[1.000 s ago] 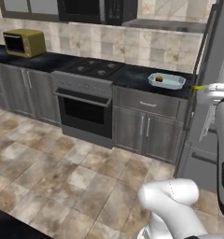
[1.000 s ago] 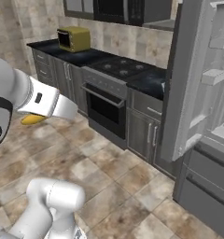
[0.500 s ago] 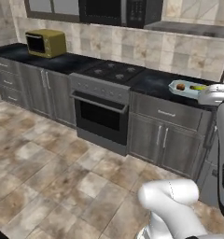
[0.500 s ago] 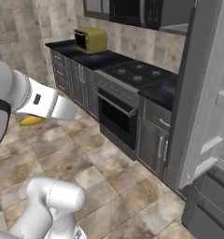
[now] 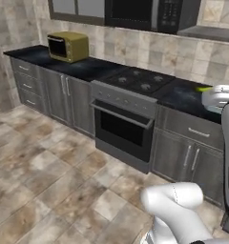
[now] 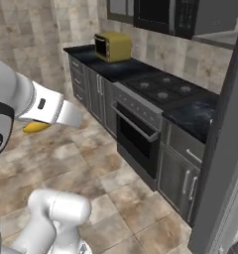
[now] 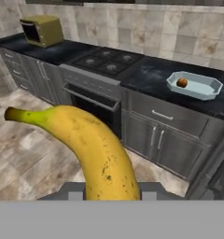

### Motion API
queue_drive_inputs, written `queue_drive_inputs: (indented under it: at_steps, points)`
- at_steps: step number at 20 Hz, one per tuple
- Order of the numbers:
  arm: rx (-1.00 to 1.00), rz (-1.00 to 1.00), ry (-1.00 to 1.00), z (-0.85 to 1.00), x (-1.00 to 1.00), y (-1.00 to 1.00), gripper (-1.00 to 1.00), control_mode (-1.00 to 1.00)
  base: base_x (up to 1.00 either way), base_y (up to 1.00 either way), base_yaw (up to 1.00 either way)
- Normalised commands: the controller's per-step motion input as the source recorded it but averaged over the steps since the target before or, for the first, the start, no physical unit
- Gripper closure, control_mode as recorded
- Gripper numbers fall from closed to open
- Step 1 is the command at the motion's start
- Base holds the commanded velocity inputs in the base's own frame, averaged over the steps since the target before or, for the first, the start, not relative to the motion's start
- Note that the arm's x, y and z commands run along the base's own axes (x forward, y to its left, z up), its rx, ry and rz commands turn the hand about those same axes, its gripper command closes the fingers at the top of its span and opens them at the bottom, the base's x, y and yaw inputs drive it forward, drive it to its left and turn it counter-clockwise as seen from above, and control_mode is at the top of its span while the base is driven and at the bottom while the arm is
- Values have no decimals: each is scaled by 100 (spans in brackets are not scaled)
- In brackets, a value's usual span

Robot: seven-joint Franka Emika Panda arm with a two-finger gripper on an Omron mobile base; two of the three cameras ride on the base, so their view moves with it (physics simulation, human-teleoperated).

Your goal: Pick the banana and orange from the fridge and place them inside the tupperware on the counter.

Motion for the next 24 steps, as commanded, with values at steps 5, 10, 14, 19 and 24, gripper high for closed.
queue_drive_inputs:
  at_steps: [5, 10, 14, 19, 24]
  points:
    - [0, 0, 0, 0, 0, 0, 100, 100, 87, 0, -17]
    - [0, 0, 0, 0, 0, 0, 100, 100, 80, 0, -35]
    - [0, 0, 0, 0, 0, 0, 100, 100, 71, 0, -59]
    - [0, 0, 0, 0, 0, 0, 100, 100, 69, 2, -75]
    - [0, 0, 0, 0, 0, 0, 100, 100, 67, 32, -75]
